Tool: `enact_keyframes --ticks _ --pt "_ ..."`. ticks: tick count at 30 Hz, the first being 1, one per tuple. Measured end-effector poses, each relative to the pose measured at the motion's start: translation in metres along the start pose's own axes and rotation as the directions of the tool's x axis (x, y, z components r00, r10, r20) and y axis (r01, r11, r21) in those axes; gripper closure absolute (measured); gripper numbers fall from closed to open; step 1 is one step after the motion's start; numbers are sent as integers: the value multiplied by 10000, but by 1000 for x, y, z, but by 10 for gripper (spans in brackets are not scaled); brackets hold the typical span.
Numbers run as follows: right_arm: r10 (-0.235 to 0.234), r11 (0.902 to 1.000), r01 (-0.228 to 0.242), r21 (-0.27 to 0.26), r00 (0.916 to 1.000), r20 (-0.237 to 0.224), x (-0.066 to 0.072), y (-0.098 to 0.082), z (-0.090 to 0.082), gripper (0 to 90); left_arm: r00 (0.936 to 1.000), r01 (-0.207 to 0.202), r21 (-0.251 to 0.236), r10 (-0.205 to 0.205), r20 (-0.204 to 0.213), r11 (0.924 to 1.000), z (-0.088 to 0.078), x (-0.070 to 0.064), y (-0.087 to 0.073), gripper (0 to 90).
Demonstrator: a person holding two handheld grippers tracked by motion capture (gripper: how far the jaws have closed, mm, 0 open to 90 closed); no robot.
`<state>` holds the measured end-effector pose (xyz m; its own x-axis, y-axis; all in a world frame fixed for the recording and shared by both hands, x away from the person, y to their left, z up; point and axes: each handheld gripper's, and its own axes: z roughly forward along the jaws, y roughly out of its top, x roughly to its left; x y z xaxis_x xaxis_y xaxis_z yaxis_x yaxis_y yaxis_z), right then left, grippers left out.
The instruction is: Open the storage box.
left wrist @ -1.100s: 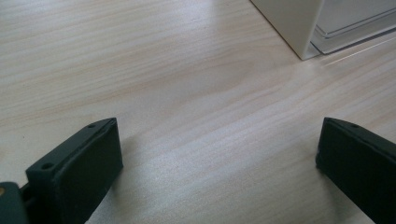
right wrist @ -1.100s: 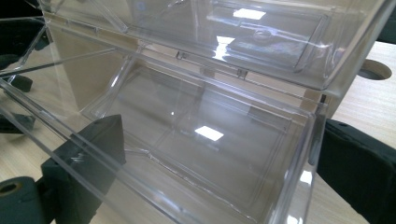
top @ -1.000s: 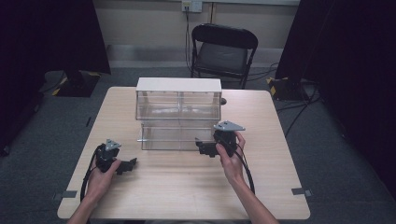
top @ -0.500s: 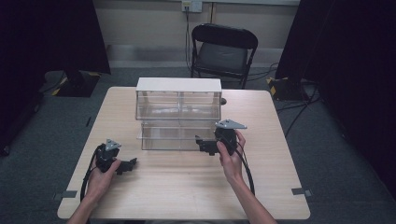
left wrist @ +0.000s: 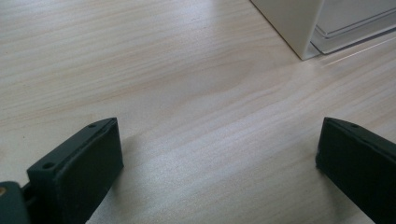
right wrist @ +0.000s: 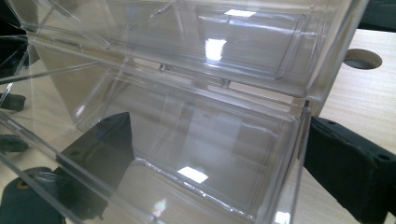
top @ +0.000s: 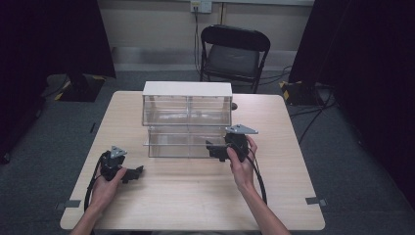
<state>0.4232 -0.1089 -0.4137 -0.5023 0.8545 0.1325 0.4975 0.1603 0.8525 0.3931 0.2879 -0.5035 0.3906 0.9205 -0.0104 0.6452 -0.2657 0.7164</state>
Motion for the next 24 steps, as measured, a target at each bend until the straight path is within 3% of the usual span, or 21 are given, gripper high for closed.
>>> enact_keyframes --ticks 16,24 --pt "37 9999 -41 154 9997 227 2 2 -5 143 10000 -6 1 6 14 10000 0 0 0 0" --pt "125 9998 -119 -134 9990 435 2 5 -10 182 10000 1 -2 -1 3 10000 0 0 0 0"
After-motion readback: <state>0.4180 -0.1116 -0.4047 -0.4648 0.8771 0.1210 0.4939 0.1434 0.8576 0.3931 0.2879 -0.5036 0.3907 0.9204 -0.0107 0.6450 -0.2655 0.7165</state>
